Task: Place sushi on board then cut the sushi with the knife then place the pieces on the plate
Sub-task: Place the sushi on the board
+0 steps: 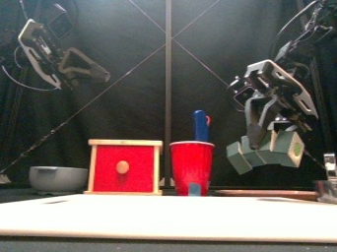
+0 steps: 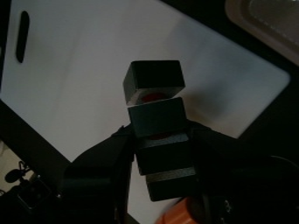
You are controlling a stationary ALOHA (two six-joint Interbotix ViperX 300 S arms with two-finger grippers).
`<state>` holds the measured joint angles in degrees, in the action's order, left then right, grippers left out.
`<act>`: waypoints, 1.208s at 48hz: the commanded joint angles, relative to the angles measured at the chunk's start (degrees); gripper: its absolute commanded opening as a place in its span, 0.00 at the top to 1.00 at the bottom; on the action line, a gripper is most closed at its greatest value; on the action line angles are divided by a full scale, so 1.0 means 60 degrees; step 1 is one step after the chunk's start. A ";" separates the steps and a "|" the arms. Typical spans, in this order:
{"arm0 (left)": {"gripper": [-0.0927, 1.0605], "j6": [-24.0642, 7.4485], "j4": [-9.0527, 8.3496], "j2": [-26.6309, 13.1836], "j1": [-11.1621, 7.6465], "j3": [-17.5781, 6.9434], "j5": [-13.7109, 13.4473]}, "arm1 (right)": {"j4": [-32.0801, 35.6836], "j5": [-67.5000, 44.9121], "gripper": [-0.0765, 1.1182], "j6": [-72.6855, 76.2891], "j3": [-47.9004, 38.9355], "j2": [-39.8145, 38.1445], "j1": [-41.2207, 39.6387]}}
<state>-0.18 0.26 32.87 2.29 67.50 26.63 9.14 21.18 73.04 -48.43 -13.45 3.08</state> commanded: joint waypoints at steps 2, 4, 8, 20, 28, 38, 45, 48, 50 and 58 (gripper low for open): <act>0.94 -0.0015 0.0000 0.0000 0.0015 -0.0088 0.0029 | 0.0747 0.0410 0.40 0.1289 0.0908 0.0454 0.0366; 0.94 -0.0015 0.0000 0.0015 0.0015 -0.0088 0.0029 | 0.0967 0.0601 0.40 0.1816 0.1172 0.0674 0.0483; 0.94 -0.0029 -0.0015 0.0015 0.0029 -0.0088 0.0029 | 0.1465 0.1025 0.40 0.2842 0.1670 0.1143 0.0776; 0.94 -0.0015 0.0000 0.0029 0.0015 -0.0073 0.0029 | 0.2578 0.1904 0.40 0.5669 0.2944 0.2329 0.1465; 0.94 -0.0029 -0.0015 0.0059 0.0015 -0.0044 0.0029 | 0.2812 0.2563 0.40 0.7090 0.3721 0.2900 0.1787; 0.94 -0.0029 -0.0059 0.0088 0.0015 -0.0029 0.0029 | 0.2637 0.3882 0.40 0.7632 0.4629 0.3472 0.2124; 0.94 -0.0015 -0.0059 0.0088 -0.0015 -0.0029 0.0029 | 0.2373 0.4790 0.40 0.7661 0.5435 0.4087 0.2109; 0.94 -0.0015 -0.0059 0.0088 -0.0029 -0.0029 0.0029 | 0.2344 0.5186 0.40 0.7676 0.5728 0.4395 0.2080; 0.94 -0.0015 -0.0059 0.0088 -0.0044 -0.0029 0.0029 | 0.2344 0.5464 0.40 0.7661 0.5977 0.4629 0.2080; 0.94 -0.0029 -0.0073 0.0088 -0.0044 -0.0029 0.0015 | 0.2388 0.6138 0.39 0.7676 0.6401 0.4980 0.2080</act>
